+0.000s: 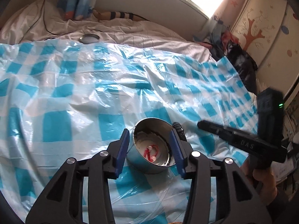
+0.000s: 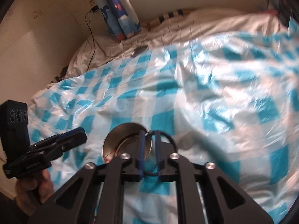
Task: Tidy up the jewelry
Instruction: 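Open the left tool to drop the red string bracelet into the tin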
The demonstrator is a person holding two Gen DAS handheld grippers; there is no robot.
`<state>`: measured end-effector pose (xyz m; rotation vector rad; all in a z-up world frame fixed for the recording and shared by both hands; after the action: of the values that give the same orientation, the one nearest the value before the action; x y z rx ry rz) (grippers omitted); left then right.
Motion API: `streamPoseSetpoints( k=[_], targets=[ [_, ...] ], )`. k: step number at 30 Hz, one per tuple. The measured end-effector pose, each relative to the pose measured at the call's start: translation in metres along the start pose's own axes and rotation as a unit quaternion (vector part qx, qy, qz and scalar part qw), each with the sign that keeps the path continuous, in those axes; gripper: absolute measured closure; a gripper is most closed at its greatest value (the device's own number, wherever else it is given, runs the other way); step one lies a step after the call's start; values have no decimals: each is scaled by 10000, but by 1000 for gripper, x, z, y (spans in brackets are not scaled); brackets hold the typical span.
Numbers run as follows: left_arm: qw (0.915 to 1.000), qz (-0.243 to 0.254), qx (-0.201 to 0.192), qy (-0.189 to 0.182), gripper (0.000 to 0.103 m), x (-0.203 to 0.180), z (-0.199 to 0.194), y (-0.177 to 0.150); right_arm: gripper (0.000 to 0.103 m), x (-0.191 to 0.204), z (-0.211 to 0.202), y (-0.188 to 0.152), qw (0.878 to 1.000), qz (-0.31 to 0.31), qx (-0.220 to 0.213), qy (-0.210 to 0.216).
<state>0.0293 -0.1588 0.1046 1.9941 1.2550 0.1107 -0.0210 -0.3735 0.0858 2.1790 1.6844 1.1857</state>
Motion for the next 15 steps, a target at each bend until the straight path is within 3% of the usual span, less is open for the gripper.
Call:
streamPoseSetpoints(
  k=[1,3,5,8,15],
  targets=[
    [10000,-30,-24,-1,58,2,-2,1,41,-5,2,-2,9997,164,115,153],
    [9999,-87,-57,-28,57,5,-6,2,40,-17,7,-7,9968,600,256,454],
    [9999,-89,-60,-46,56,6,-8,3,40,-27,8,-6,9977,674,86,67],
    [10000,-40,-43,-69,55,4,-8,1,40,-24,14,-4,9957,1,9,-926],
    [10000,-24,20,-91,54,2,-8,-3,41,-8,55,-6,9775,-1441,213,-1527]
  ],
)
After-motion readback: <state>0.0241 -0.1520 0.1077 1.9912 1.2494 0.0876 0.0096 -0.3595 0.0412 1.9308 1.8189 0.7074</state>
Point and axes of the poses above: each gripper's, at about its wrist camera, not at the fingertips, and z roughly the way its jaws point, x to its left, y to its top, the point moved 1 cm from there along z, roughly the way its jaws point, and after that the axes turned 5 degrees about y, right-handed, at the moved point
